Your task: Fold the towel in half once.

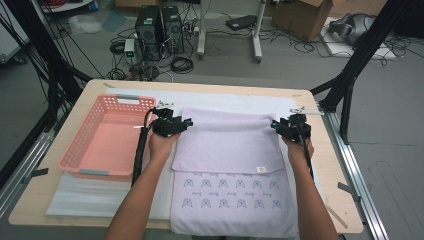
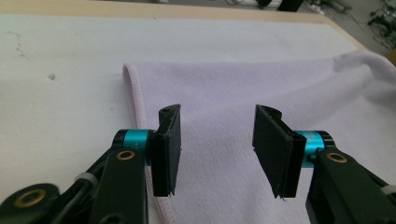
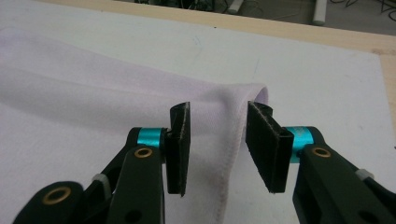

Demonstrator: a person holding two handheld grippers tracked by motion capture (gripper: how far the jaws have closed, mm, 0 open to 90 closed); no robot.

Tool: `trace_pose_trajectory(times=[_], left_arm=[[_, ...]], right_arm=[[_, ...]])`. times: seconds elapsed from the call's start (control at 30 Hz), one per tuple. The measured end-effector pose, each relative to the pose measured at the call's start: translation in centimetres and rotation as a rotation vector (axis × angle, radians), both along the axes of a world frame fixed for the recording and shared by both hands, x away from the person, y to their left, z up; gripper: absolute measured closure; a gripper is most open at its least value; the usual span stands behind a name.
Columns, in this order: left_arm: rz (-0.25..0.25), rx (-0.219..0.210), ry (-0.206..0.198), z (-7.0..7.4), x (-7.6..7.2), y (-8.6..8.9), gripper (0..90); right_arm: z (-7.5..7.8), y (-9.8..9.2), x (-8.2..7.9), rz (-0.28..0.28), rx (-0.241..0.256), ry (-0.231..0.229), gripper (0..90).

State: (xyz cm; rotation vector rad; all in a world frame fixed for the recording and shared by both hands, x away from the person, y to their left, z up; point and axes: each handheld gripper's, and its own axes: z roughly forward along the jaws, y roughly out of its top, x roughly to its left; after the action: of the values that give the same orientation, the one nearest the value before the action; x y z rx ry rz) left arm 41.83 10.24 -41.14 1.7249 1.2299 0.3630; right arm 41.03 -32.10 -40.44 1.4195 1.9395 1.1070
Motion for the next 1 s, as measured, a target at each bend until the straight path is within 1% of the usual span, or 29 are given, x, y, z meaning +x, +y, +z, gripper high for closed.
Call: trace_pose_trajectory(times=[0.07, 0.13, 0.23, 0.3, 0.33, 0.37, 0.4, 0.43, 0.47, 0.5, 0.53, 0.63, 0.7, 0.73, 0.77, 0.83, 0.87, 0.9, 0.93, 1.0], left_arm=[[-0.013, -0.008, -0.024, -0.1, -0.6, -0.2, 50.6], [-0.026, -0.013, -0.028, -0.2, -1.2, -0.4, 49.7], [-0.051, -0.024, -0.039, -0.6, -2.0, -0.6, 46.2], [-0.080, -0.018, -0.051, -0.9, -2.7, -0.8, 43.4], [-0.094, -0.022, -0.057, -1.0, -3.0, -0.9, 42.1], [-0.114, -0.017, -0.053, -1.0, -3.1, -1.0, 40.5], [-0.122, -0.011, -0.050, -1.0, -3.3, -1.2, 38.1], [-0.134, -0.012, -0.056, -1.0, -3.6, -1.2, 36.5], [-0.145, -0.017, -0.063, -1.0, -3.9, -1.3, 36.8], [-0.155, -0.014, -0.067, -1.0, -4.2, -1.4, 36.6], [-0.167, -0.005, -0.068, -1.0, -4.4, -1.4, 36.7], [-0.178, 0.005, -0.072, -1.4, -5.3, -1.2, 36.8], [-0.177, 0.002, -0.070, -1.7, -5.8, -1.0, 37.1], [-0.176, 0.002, -0.071, -1.8, -6.0, -0.9, 38.0], [-0.172, 0.002, -0.070, -2.0, -6.3, -0.9, 38.7], [-0.181, 0.026, -0.061, -2.1, -6.8, -0.8, 40.7], [-0.179, 0.027, -0.077, -2.1, -7.2, -0.8, 41.0], [-0.172, 0.021, -0.081, -2.1, -7.5, -0.7, 43.0], [-0.165, 0.027, -0.079, -2.2, -7.8, -0.6, 44.4], [-0.170, 0.039, -0.074, -2.3, -8.4, -0.5, 44.5]], right_arm=[[0.0, -0.2, -0.5, 0.022, 0.009, 0.005, 58.8], [0.1, -0.2, -0.9, 0.044, 0.000, 0.027, 55.9], [0.6, 0.0, -1.6, 0.068, -0.007, 0.007, 56.0], [1.0, 0.1, -2.0, 0.085, -0.015, -0.008, 55.9], [1.2, 0.2, -2.3, 0.095, -0.016, -0.011, 55.8], [1.2, 0.3, -2.6, 0.104, -0.024, -0.016, 55.0], [1.2, 0.4, -2.9, 0.111, -0.030, -0.021, 54.7], [1.2, 0.4, -3.2, 0.115, -0.026, -0.022, 54.7], [1.1, 0.3, -3.5, 0.120, -0.028, -0.020, 54.6], [0.9, 0.1, -3.9, 0.127, -0.032, -0.024, 54.5], [0.7, 0.0, -4.3, 0.131, -0.021, -0.018, 54.5], [-0.2, -0.5, -5.6, 0.142, -0.036, -0.010, 54.7], [-0.9, -0.8, -6.5, 0.148, -0.056, 0.004, 55.1], [-1.2, -1.0, -7.0, 0.146, -0.058, 0.013, 55.1], [-1.5, -1.2, -7.4, 0.143, -0.052, 0.018, 55.1], [-2.1, -1.7, -8.2, 0.141, -0.043, 0.027, 55.1], [-2.4, -1.8, -8.6, 0.143, -0.037, 0.030, 55.1], [-2.6, -1.9, -9.0, 0.145, -0.035, 0.035, 55.1], [-2.8, -2.0, -9.5, 0.144, -0.039, 0.033, 55.2], [-3.3, -2.0, -10.4, 0.146, -0.018, 0.036, 55.9]])
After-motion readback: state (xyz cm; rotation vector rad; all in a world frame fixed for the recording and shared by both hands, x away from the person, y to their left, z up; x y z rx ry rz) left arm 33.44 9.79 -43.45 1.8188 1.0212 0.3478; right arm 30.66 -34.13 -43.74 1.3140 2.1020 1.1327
